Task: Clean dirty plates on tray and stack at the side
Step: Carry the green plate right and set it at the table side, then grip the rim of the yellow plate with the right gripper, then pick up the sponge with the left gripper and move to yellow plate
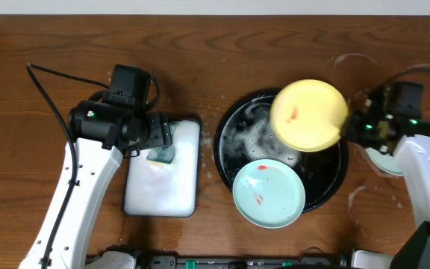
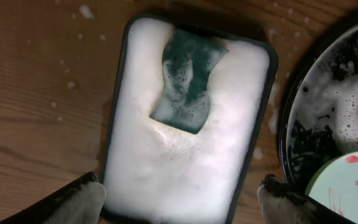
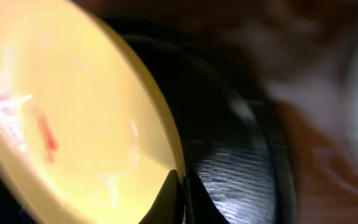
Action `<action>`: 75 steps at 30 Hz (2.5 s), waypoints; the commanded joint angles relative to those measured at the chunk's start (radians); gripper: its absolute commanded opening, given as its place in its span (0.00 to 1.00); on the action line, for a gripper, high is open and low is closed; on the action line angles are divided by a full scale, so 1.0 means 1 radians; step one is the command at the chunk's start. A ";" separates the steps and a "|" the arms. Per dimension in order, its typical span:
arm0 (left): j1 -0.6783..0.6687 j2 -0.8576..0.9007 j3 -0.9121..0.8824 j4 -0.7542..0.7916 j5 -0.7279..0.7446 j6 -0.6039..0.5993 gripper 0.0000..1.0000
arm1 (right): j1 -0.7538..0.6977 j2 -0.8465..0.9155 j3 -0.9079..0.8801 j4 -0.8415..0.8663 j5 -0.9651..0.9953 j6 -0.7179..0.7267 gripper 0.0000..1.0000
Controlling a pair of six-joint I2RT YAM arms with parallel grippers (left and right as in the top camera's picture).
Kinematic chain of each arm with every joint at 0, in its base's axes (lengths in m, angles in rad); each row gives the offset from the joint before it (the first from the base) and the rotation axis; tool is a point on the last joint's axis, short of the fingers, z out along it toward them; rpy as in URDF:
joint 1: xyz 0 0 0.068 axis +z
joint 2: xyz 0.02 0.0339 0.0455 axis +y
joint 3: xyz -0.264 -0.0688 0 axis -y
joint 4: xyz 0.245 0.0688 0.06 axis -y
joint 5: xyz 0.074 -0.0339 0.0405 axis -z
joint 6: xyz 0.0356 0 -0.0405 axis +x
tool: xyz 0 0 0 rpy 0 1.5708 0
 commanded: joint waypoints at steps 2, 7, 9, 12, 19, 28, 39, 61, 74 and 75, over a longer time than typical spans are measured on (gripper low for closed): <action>0.003 -0.010 -0.001 -0.003 -0.012 0.006 0.83 | 0.166 0.090 0.014 0.077 0.074 0.021 0.01; 0.003 -0.010 -0.001 -0.003 -0.011 0.006 0.83 | 0.251 0.257 0.014 0.179 0.160 0.142 0.01; 0.003 -0.010 -0.001 -0.003 -0.012 0.006 0.83 | 0.253 0.279 0.014 0.193 0.149 0.147 0.08; 0.003 -0.010 -0.001 -0.003 -0.012 0.006 0.83 | 0.249 0.256 0.020 0.172 0.149 0.143 0.17; 0.003 -0.010 -0.001 -0.003 -0.011 0.006 0.83 | 0.248 0.064 0.088 0.019 0.149 -0.211 0.27; 0.003 -0.010 -0.001 0.028 -0.004 -0.002 0.83 | 0.251 0.179 0.064 0.116 0.153 -0.243 0.29; 0.002 0.010 -0.018 0.040 0.014 -0.002 0.83 | 0.259 0.334 0.064 0.112 0.089 -0.235 0.17; 0.002 0.232 -0.344 0.438 0.011 0.006 0.62 | 0.259 0.406 0.064 0.072 0.225 -0.150 0.01; 0.002 0.472 -0.409 0.672 -0.003 0.062 0.08 | 0.259 0.406 0.064 0.067 0.224 -0.152 0.01; 0.002 0.471 -0.409 0.666 -0.003 0.062 0.08 | 0.259 0.406 0.064 0.067 0.224 -0.153 0.01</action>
